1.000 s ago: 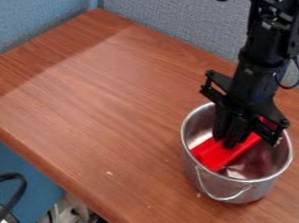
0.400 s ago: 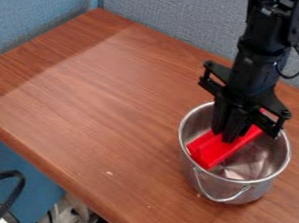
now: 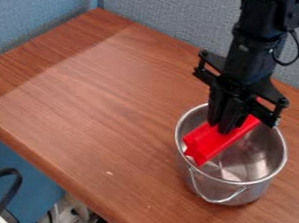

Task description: Move the red object from the metal pot to the table

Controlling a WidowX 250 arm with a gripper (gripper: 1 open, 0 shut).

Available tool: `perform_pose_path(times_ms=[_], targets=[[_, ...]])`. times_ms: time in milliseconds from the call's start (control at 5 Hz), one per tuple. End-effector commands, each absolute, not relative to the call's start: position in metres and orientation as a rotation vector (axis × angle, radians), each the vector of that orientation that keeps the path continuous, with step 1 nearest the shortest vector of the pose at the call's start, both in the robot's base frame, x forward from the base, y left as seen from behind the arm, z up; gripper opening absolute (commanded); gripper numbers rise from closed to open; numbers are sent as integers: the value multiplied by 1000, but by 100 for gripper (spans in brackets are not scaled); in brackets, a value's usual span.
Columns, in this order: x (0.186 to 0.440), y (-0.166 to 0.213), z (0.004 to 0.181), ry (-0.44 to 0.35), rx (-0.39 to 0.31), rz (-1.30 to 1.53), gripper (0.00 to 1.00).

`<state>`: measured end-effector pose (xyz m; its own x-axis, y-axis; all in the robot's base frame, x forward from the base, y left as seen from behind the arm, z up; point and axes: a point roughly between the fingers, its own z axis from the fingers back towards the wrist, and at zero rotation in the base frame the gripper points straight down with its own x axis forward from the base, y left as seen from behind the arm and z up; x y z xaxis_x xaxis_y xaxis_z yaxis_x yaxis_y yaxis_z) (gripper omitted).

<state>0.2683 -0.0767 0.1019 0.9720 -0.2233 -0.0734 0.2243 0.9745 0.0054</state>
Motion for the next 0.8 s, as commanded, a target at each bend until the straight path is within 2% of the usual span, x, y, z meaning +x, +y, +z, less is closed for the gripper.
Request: perform_pose_path(times_ms=[0,600], targets=[[276,-73,130,-17,2,-209,0],[279,-54,147,-74,35,-141,0]])
